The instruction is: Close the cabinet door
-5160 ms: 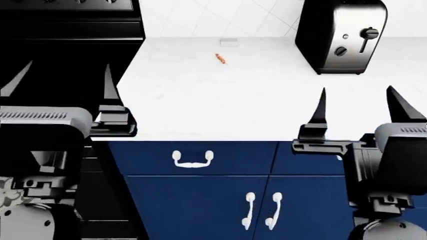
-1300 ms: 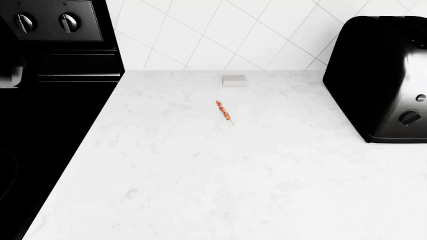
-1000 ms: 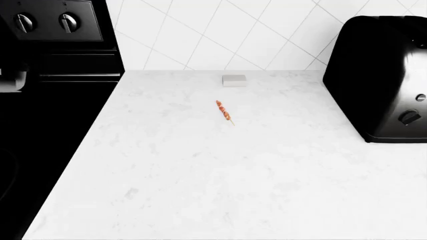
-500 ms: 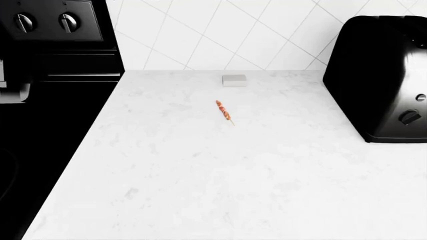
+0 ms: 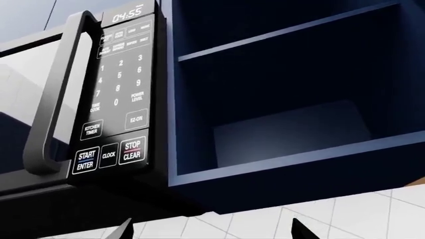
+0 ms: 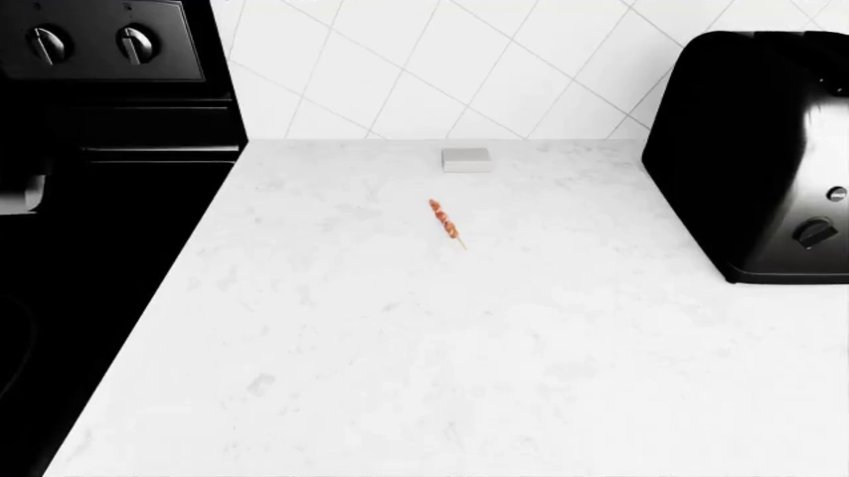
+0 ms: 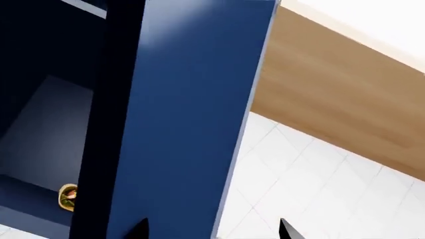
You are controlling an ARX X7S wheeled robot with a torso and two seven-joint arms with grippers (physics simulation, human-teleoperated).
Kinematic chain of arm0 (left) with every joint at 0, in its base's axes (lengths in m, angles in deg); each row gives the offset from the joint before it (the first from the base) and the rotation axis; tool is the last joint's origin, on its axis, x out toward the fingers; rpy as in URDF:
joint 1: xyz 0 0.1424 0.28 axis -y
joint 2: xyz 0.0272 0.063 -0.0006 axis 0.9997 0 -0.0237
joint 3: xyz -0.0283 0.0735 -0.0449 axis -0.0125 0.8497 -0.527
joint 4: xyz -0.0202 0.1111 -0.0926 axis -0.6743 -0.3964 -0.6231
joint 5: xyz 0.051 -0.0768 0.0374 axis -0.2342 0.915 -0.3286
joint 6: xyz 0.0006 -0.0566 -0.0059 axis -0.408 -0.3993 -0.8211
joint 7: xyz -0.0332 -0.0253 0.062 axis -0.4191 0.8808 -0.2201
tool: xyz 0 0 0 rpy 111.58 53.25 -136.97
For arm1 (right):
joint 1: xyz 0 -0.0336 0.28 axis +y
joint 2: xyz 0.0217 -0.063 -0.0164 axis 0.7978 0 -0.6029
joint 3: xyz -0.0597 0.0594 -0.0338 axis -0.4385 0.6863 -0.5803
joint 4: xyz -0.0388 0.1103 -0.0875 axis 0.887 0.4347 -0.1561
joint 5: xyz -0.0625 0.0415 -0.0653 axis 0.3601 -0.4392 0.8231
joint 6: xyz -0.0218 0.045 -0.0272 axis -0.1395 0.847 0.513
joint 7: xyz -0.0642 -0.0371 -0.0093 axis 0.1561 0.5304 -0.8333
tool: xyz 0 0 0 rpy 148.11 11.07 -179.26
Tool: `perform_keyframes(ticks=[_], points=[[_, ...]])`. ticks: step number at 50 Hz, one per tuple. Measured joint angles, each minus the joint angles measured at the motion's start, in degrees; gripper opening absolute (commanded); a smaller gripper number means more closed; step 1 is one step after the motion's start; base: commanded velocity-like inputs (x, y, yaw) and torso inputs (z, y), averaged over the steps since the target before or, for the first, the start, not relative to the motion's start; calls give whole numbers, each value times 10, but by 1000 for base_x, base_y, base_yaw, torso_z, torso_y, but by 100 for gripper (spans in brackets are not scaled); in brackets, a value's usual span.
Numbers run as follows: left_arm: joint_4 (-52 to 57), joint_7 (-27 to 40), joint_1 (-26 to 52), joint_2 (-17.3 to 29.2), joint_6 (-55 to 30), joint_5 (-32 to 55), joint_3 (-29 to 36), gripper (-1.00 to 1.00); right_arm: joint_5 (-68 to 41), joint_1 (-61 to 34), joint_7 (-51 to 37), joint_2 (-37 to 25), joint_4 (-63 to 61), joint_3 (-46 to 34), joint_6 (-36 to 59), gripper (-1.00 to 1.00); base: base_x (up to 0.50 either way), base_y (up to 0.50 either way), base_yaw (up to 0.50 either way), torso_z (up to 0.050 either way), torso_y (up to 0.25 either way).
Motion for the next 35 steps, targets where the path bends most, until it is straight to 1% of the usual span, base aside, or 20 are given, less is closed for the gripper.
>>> perform_keyframes(ticks=[13, 21, 35], points=[[-1, -2, -1, 3, 6, -2, 3, 100, 43, 13, 48, 32, 55, 23, -27, 100, 2, 1, 2, 2, 0], [-1, -3, 1, 3, 8, -1, 4, 100, 64, 24, 81, 44, 75, 22, -55, 100, 5, 2, 4, 3, 0], [-1, -4, 1, 5, 12, -1, 5, 100, 65, 52, 144, 62, 125, 55, -95, 100, 4, 2, 4, 3, 0]])
